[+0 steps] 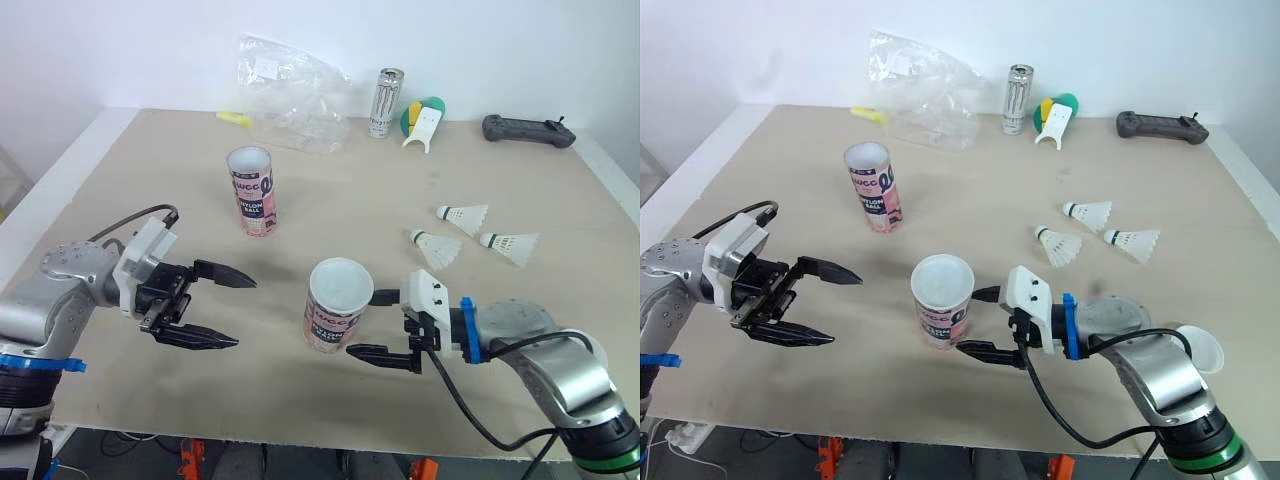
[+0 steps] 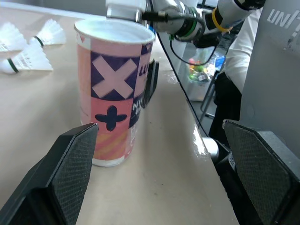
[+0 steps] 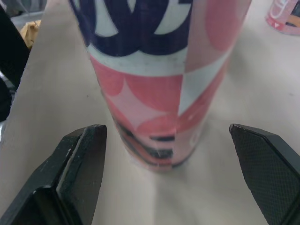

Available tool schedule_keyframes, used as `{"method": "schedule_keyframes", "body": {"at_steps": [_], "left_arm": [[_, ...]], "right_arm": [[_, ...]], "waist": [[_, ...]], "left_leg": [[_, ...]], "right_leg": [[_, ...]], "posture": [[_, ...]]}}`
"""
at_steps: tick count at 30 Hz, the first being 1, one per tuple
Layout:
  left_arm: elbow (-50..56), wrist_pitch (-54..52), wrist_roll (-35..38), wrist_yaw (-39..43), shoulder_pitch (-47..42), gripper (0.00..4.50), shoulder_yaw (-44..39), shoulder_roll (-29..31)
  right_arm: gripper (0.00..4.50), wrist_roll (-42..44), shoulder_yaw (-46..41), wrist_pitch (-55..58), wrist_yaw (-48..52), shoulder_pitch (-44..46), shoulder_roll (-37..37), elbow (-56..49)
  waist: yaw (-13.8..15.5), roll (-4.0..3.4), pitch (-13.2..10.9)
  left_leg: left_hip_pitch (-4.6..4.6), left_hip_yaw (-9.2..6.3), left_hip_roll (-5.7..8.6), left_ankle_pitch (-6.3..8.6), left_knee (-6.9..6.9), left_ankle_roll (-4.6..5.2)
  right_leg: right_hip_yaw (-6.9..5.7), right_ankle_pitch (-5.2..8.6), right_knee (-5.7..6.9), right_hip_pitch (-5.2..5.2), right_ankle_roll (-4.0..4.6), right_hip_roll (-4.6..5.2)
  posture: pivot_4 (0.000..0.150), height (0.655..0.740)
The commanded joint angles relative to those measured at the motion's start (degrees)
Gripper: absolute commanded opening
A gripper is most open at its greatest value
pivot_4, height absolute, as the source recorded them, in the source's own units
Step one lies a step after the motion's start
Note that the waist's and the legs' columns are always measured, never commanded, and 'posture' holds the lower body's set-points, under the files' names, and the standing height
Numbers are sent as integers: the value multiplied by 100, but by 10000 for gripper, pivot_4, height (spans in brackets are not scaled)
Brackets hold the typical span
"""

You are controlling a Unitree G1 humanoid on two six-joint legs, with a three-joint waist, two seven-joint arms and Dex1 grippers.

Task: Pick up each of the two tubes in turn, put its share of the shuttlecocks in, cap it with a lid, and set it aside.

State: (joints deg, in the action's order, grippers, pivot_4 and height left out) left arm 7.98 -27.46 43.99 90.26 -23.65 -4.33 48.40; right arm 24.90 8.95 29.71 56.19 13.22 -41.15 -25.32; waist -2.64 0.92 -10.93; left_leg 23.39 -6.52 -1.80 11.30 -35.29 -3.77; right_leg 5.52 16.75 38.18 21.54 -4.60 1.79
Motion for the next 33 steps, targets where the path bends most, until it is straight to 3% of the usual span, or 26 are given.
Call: {"method": "schedule_keyframes", "body": {"at_steps": [1, 20, 25, 33], "left_arm": [[262, -225, 330, -226, -39, 44398, -310, 2], [391, 60, 101, -225, 504, 44398, -118, -77], [333, 111, 37, -198, 438, 45000, -16, -114], [-14, -316, 151, -742, -482, 45000, 310, -899]], "right_arm": [[45000, -34, 89, -140, -25, 99, 179, 26], [45000, -219, 497, -459, 28, 426, 965, 696], [26263, -61, 327, -339, 38, 352, 905, 553], [26263, 575, -831, -1, -255, 283, 594, 38]], "waist": [[-3, -2, -1], [-9, -2, -3], [-8, -2, -3], [18, 0, -4]], "left_leg": [[1, 0, 0, 0, 1, 0], [0, 0, -1, 0, 1, -2], [0, 0, -1, 0, 1, -2], [4, -2, 2, 0, -7, -3]], "right_leg": [[1, 0, 0, 2, 0, 0], [1, -14, 2, 3, 25, -2], [1, -13, 2, 3, 23, -2], [-1, -17, 2, 0, 15, -2]], "posture": [[1500, 7400], [1500, 7400], [1500, 7400], [1500, 7400]]}}
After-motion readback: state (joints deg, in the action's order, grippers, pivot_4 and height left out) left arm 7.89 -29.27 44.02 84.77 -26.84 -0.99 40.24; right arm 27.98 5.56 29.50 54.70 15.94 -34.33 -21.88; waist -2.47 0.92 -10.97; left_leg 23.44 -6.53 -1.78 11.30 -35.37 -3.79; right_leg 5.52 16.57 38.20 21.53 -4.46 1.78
